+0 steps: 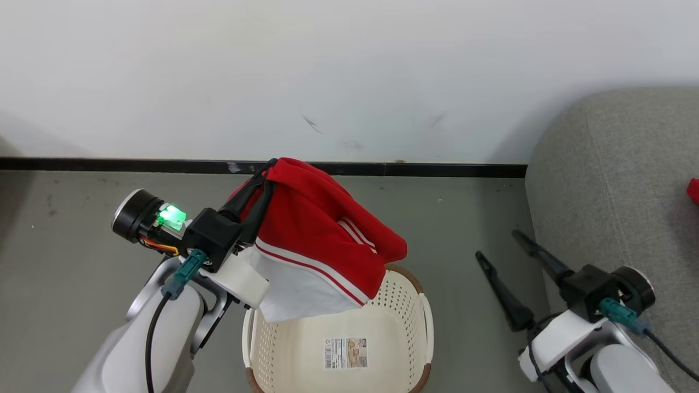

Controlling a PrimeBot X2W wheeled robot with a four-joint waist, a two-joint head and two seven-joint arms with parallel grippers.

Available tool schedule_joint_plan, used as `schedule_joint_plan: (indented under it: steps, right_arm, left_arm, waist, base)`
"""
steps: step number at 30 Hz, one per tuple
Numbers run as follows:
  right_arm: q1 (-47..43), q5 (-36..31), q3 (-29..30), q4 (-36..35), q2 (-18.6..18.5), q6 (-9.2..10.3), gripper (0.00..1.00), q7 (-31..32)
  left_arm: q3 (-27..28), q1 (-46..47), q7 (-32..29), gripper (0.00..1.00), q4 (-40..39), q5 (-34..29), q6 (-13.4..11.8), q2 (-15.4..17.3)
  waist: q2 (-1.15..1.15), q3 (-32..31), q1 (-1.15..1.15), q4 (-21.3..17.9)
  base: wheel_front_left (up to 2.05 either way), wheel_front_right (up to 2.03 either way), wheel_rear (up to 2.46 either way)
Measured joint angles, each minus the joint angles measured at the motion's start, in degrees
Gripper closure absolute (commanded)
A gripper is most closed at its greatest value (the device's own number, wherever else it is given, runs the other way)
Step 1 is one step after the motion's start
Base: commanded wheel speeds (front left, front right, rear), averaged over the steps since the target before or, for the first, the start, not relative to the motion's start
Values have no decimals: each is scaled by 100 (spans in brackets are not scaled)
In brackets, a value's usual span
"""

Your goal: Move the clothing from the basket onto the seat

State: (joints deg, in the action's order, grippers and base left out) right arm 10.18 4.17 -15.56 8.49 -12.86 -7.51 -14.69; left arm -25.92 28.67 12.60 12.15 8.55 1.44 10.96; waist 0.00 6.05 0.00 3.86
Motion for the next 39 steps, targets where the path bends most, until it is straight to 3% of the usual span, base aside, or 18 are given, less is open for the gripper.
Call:
schedule_joint_plan:
  steps: [13,20,29,39]
  right_arm:
    - [13,605,-1763,27,-370,0,0,187]
    - [532,856,-2458,-32,-419,0,0,283]
    - [983,1300,-3125,186,-402,0,0,420]
    - [1607,1693,-3732,727,-73,0,0,466]
  left_arm:
    - [-274,-2,-260,100,-467,0,232,12]
    - [-410,-42,-491,100,-690,1,276,-7]
    - [-570,-119,-733,100,-987,51,312,-55]
    - [-714,-119,-946,100,-1217,176,341,-172]
  waist:
    - [0,-580,0,-64]
    - [0,-764,0,-62]
    - [0,-836,0,55]
    - [0,-839,0,202]
  base:
    - [0,0,0]
    - [0,0,0]
    - [0,0,0]
    - [0,0,0]
